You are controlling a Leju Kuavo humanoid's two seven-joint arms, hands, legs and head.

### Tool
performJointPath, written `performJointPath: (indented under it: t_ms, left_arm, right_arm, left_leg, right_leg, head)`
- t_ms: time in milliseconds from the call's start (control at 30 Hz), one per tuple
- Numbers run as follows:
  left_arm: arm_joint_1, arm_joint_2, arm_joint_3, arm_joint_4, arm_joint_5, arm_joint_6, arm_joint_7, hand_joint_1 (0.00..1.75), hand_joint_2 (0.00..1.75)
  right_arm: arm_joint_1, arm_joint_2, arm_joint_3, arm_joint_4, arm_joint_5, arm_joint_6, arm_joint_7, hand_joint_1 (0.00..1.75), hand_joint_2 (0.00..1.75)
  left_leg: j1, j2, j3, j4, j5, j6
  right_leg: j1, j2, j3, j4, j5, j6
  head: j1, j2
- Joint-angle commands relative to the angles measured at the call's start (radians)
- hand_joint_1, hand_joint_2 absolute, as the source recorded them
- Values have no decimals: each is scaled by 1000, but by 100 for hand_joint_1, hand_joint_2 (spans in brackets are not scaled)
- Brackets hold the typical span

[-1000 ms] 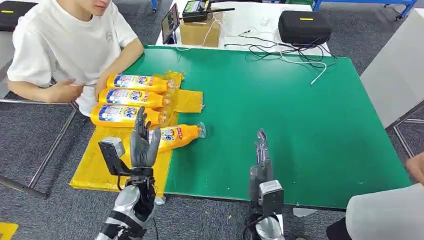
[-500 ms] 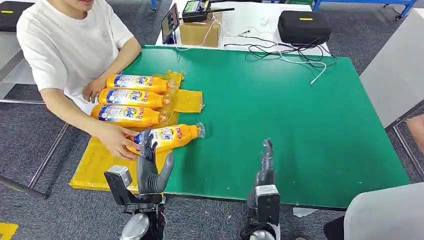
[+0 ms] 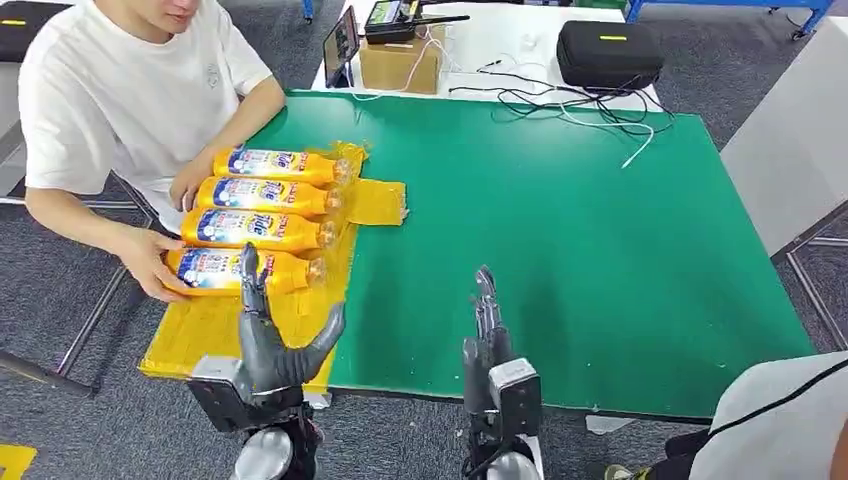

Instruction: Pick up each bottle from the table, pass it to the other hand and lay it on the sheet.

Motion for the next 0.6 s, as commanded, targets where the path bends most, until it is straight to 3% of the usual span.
performJointPath:
  t_ms: [33,133,433,600]
  left_arm:
    - [-244,-62,-33,421,5,1,34,0,175]
    - [-278,-88,-84,508,-1,15,11,0,175]
    - [-262,-86,-61,462,-63,34,0,0,175]
    - [-271,-74,-114,466,-15,27,0,0,175]
  right_arm:
    - [-77,20,-162,87,47,87,-18,0,175]
    - [-85,22,-172,73,72,73,-29,0,175]
    - [-76,20,-141,64,103,63,-36,0,175]
    - [-43,13,-130,54,121,42,-39,0,175]
  left_leg:
    - [1,-3,2,-1,1,-2]
    - [0,-4,2,-1,2,-1]
    - [0,1,2,0,1,0]
    - [1,0,2,0,0,-1]
  right_leg:
    - [1,-3,3,-1,0,-2]
    - [0,-5,4,-1,0,-1]
    - [0,0,3,-1,1,-1]
    - [2,-1,3,-1,1,-1]
  head:
    - [0,0]
    - [0,0]
    - [0,0]
    - [0,0]
